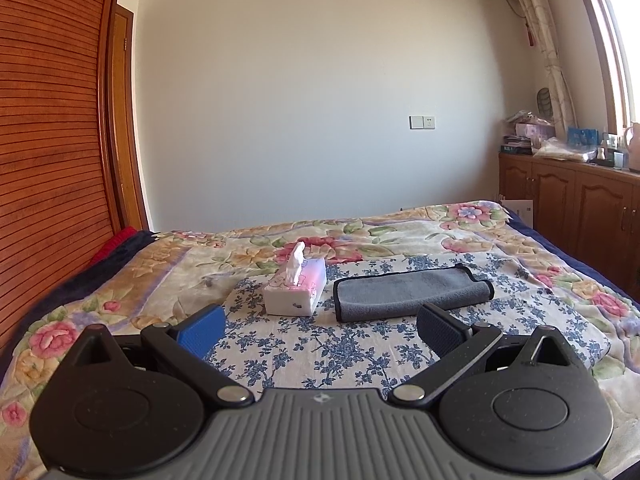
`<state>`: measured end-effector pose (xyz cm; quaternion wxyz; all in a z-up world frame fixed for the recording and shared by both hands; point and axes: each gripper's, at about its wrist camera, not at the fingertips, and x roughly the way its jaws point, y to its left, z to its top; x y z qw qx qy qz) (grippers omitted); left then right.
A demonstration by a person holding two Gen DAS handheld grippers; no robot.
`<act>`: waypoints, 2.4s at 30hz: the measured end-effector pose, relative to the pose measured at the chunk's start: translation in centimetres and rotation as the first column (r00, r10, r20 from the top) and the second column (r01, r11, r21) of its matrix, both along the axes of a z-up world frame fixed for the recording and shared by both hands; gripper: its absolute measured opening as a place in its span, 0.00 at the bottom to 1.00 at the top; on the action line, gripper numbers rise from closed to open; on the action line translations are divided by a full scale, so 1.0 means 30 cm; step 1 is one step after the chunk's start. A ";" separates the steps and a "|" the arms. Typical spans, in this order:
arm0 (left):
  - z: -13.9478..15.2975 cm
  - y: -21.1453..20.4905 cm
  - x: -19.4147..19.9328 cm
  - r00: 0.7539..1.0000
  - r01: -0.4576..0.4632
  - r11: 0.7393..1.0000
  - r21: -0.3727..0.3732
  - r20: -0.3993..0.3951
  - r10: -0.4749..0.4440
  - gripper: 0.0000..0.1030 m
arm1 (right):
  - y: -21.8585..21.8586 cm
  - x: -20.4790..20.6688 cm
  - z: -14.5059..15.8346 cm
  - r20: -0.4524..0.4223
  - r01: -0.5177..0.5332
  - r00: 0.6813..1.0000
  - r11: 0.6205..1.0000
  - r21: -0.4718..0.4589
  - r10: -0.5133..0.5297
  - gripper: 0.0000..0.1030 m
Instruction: Fold towel
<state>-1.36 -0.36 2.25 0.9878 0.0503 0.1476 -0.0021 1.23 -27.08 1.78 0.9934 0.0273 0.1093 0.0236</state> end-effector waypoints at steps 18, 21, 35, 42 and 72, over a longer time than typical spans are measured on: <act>0.000 0.007 -0.004 1.000 -0.002 1.000 -0.005 0.008 0.002 1.00 | -0.002 0.001 -0.002 -0.003 0.008 1.000 1.000 0.004 -0.008 1.00; 0.000 0.008 -0.003 1.000 -0.002 1.000 -0.004 0.007 0.002 1.00 | -0.003 0.001 -0.002 -0.002 0.008 1.000 1.000 0.004 -0.008 1.00; 0.001 0.011 -0.001 1.000 -0.003 1.000 -0.003 0.008 0.003 1.00 | 0.002 0.001 -0.002 -0.005 0.005 1.000 1.000 0.002 -0.005 1.00; 0.000 0.010 -0.003 1.000 -0.002 1.000 -0.001 0.007 0.002 1.00 | 0.003 0.002 -0.001 -0.005 0.005 1.000 1.000 0.001 -0.005 1.00; 0.000 0.024 0.000 1.000 -0.004 1.000 0.003 0.007 0.004 1.00 | 0.007 0.001 -0.001 -0.004 0.004 1.000 1.000 0.001 -0.004 1.00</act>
